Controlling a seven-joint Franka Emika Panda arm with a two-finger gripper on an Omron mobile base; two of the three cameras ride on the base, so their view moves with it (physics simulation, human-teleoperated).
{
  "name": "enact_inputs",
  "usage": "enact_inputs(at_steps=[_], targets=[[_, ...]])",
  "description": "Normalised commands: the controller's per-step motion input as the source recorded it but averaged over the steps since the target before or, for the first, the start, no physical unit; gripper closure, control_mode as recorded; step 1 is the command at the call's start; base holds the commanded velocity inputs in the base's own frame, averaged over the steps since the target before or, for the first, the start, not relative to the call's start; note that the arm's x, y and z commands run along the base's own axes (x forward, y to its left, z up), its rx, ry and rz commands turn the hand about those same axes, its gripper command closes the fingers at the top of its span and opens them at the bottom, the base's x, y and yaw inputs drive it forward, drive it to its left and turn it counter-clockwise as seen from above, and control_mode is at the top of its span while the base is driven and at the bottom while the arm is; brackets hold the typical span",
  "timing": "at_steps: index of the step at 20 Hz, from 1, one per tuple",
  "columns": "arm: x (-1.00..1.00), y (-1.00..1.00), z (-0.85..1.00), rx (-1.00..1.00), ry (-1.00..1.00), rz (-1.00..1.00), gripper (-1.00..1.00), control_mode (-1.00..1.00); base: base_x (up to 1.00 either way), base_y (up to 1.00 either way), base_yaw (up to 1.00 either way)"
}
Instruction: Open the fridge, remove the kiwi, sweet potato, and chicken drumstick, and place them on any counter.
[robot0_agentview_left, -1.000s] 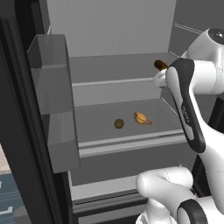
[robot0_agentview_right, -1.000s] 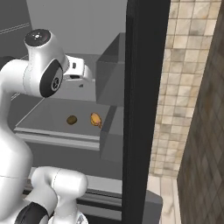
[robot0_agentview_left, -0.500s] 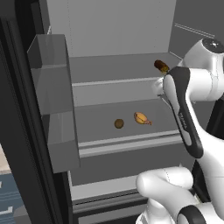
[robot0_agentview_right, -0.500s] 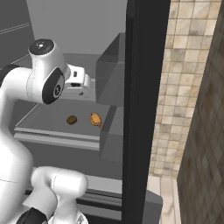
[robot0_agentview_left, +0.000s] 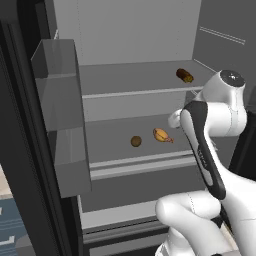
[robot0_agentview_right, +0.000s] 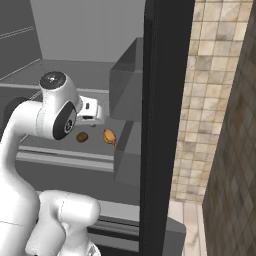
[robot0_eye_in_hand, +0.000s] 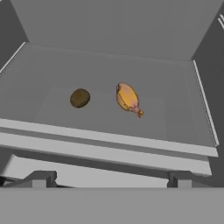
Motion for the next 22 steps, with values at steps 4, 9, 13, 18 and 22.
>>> enact_inputs(at_steps=[4, 9, 13, 18, 22], targets=[[0.0, 0.0, -0.39, 0.0, 0.01, 0.0, -1.0, -1.0, 0.0, 0.0, 0.0], [0.19, 0.0, -0.26, 0.0, 0.04, 0.0, -1.0, -1.0, 0.0, 0.0, 0.0], [0.4, 0.0, -0.37, -0.04, 0.0, 0.0, -1.0, -1.0, 0.0, 0.0, 0.0], [0.41, -0.02, -0.43, -0.07, 0.0, 0.0, -1.0, -1.0, 0.0, 0.0, 0.0], [0.39, -0.04, -0.39, -0.05, 0.0, 0.01, -1.0, -1.0, 0.0, 0.0, 0.0]])
